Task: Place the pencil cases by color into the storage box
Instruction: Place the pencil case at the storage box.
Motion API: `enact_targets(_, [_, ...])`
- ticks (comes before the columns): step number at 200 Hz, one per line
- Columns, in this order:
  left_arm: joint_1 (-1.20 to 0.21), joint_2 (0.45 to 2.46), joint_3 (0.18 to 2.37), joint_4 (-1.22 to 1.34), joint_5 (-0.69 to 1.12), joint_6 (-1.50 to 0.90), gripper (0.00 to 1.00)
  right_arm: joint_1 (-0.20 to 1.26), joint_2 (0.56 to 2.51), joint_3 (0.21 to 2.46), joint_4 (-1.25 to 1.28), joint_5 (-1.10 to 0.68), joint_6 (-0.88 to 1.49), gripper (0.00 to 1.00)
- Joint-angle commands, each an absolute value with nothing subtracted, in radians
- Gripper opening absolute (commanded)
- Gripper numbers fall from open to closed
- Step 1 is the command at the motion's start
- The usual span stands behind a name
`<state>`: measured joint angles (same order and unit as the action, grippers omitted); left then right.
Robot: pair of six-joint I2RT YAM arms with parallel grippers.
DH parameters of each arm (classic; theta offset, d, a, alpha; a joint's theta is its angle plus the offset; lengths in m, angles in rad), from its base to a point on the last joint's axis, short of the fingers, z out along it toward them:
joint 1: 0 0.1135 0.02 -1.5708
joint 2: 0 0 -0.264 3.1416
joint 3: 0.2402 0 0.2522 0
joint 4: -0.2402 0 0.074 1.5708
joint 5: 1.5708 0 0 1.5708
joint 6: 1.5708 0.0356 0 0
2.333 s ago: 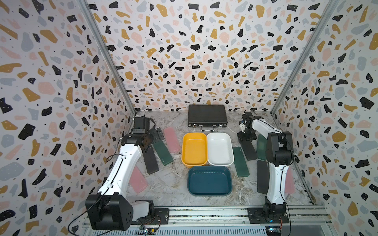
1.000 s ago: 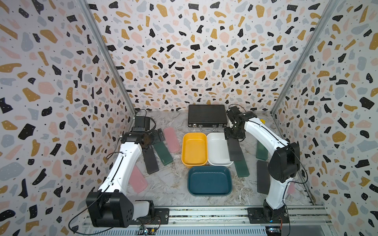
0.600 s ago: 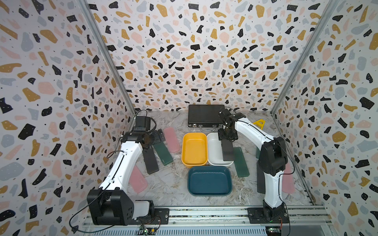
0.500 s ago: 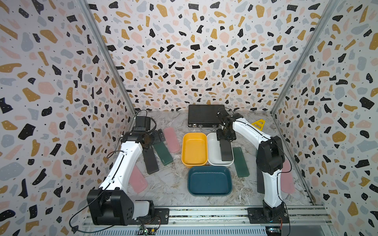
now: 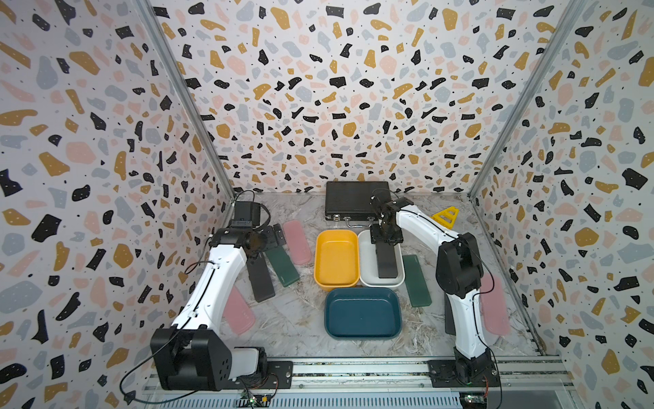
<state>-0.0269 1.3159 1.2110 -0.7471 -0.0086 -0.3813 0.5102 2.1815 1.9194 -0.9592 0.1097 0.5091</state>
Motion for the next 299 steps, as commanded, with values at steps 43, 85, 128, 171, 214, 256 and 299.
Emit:
enact_targets(43, [-0.022, 1.279, 1.196, -0.733, -0.002, -0.381, 1.00, 0.514, 2.214, 1.913, -0.942, 0.118, 0.517, 0.53])
enact_targets(85, [-0.021, 1.269, 1.170, -0.727, 0.005, -0.388, 1.00, 0.514, 2.229, 1.873, -0.912, 0.109, 0.517, 0.53])
enact_targets(128, [-0.022, 1.261, 1.159, -0.728, -0.013, -0.385, 1.00, 0.515, 2.250, 1.854, -0.884, 0.091, 0.518, 0.54])
enact_targets(171, [-0.021, 1.265, 1.156, -0.729, -0.017, -0.384, 1.00, 0.515, 2.258, 1.836, -0.865, 0.083, 0.523, 0.57])
enact_targets(214, [-0.021, 1.266, 1.153, -0.731, -0.020, -0.383, 1.00, 0.515, 2.262, 1.824, -0.859, 0.085, 0.527, 0.66])
enact_targets(256, [-0.021, 1.265, 1.151, -0.732, -0.020, -0.382, 1.00, 0.514, 2.257, 1.809, -0.859, 0.094, 0.528, 0.79])
enact_targets(299, [-0.022, 1.264, 1.152, -0.736, -0.018, -0.381, 1.00, 0.515, 2.249, 1.802, -0.859, 0.095, 0.528, 0.88])
